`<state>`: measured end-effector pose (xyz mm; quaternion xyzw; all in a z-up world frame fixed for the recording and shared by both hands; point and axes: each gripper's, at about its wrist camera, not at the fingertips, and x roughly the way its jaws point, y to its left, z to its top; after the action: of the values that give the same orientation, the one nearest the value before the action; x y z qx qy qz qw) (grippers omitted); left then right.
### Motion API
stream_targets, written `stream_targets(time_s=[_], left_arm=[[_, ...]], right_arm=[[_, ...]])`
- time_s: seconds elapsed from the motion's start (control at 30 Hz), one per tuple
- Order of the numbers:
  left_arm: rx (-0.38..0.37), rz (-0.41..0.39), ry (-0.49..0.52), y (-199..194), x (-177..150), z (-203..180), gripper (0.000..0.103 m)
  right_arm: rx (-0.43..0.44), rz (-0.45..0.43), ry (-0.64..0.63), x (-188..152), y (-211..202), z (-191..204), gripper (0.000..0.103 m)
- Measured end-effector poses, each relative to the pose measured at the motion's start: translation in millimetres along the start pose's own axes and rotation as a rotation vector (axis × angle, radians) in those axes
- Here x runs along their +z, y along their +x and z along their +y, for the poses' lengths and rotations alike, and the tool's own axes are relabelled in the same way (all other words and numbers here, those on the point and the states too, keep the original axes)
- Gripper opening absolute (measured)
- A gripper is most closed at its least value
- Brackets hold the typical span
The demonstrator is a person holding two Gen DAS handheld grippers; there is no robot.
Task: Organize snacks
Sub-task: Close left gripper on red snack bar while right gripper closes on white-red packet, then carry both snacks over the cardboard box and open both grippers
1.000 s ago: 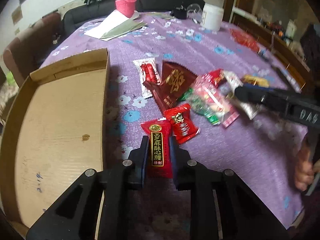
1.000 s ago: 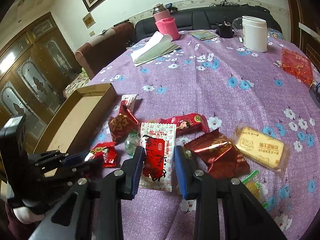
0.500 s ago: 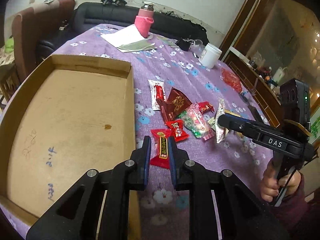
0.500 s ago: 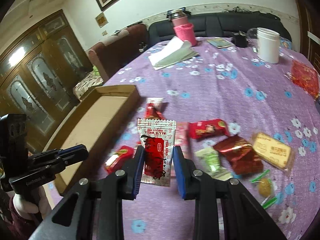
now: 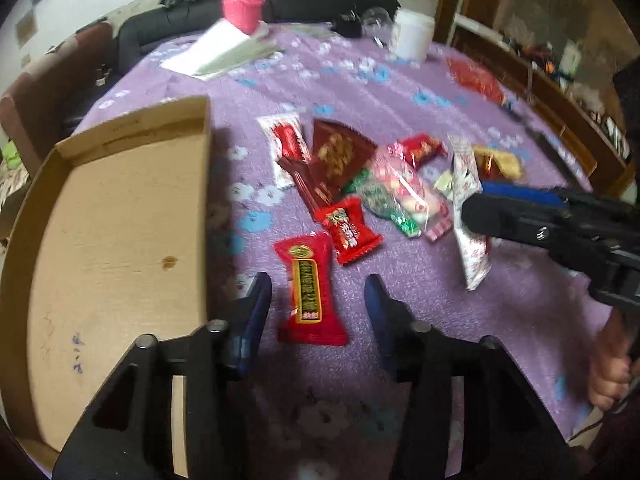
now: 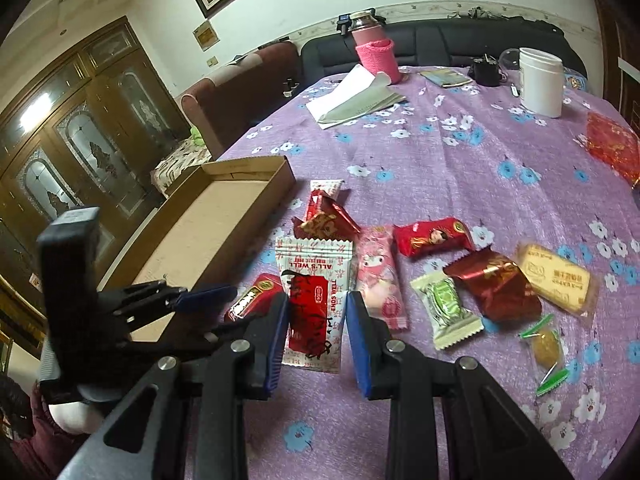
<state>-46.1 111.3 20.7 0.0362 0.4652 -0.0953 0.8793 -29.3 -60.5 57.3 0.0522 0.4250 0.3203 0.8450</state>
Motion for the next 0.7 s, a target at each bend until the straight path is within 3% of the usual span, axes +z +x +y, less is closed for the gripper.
stream_targets(time_s=[0.07, 0.1, 0.13, 0.17, 0.2, 0.27, 0.33, 0.53, 0.7], left_arm=[[0.066, 0.013, 0.059, 9, 0, -11, 0.048], [0.062, 0.013, 0.072, 11, -1, -14, 0.046], [0.049, 0.007, 0.064, 10, 0, -14, 0.039], [0.056, 0.000, 0.060, 10, 0, -13, 0.024], [0.056, -0.009, 0.046, 9, 0, -10, 0.018], [-0.015, -0.028, -0.015, 2, -1, 2, 0.018], [-0.017, -0.045, -0.036, -5, -4, 7, 0.018], [-0.128, -0.126, -0.175, -47, -18, 36, 0.018], [-0.081, -0.194, -0.290, -78, -35, 77, 0.018]], right_arm=[[0.006, 0.006, 0.010, -1, 2, -3, 0.032], [0.011, 0.009, 0.013, -2, 2, -4, 0.032], [0.017, 0.012, 0.016, -3, 3, -4, 0.032], [0.020, 0.014, 0.018, -4, 3, -5, 0.032], [0.021, 0.015, 0.016, -4, 3, -4, 0.032], [0.023, 0.015, 0.011, -6, 0, -3, 0.032], [0.024, 0.012, 0.006, -6, -2, -1, 0.032], [0.055, 0.012, -0.007, -4, -2, 15, 0.032], [0.144, 0.027, -0.042, 3, 3, 48, 0.032]])
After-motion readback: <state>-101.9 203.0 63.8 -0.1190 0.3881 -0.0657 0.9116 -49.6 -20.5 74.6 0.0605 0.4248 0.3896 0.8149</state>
